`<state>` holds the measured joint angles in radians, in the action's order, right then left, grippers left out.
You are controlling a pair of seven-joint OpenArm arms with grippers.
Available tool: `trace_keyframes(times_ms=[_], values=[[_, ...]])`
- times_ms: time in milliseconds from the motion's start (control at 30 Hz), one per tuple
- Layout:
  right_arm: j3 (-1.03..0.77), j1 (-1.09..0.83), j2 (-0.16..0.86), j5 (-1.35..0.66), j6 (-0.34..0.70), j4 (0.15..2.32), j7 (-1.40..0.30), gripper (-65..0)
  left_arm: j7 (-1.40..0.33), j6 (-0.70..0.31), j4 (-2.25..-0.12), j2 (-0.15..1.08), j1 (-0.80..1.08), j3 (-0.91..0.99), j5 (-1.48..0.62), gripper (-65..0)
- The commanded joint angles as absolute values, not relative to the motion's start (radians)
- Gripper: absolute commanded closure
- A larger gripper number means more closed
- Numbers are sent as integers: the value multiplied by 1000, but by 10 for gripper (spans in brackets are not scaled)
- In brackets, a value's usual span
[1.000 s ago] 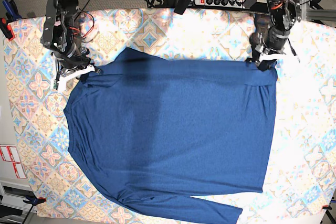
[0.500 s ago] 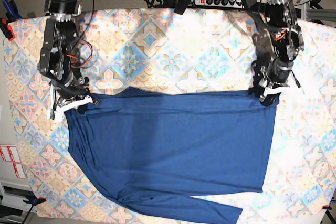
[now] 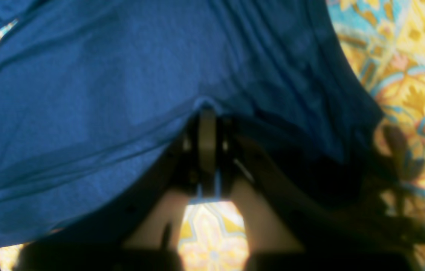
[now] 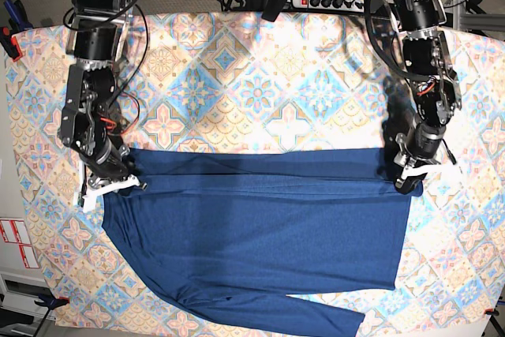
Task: Fold the T-shirt properly
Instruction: 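Hold both corners and drag the shirt across the cloth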
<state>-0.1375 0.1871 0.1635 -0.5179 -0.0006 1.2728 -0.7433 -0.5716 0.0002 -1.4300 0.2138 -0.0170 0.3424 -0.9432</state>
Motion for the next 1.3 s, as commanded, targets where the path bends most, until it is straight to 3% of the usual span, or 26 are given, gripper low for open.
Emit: trace_keyframes(times_ms=[0,300,367,467,600,767,900,1000,1267], values=[[-143,226,177,-513,-1,1274,-714,-4,-538,-4,-1408,239,-44,348,-941,0],[-143,286,174,-512,-1,1102,-615,-12,-533,-4,-1222,251,-154,346,-941,0],[-143,286,174,-512,-1,1086,-599,-45,-533,-4,-1170,252,-185,346,-935,0],[-143,285,176,-512,-1,1086,-601,-144,-533,-4,-1141,252,-216,346,-871,0],[-148,278,177,-512,-1,1095,-602,-223,-533,-4,-1141,251,-217,346,-840,-113],[-148,229,199,-518,-1,1167,-604,-214,-552,-4,-1173,251,-179,346,-843,-264],[-150,160,202,-518,-1,1253,-624,-216,-628,-4,-1345,251,-79,346,-877,-377],[-151,122,203,-518,-1,1328,-673,-218,-642,-4,-1420,251,-4,346,-924,-413],[-151,104,199,-518,-1,1325,-685,-221,-641,-4,-1363,246,48,346,-941,-416]])
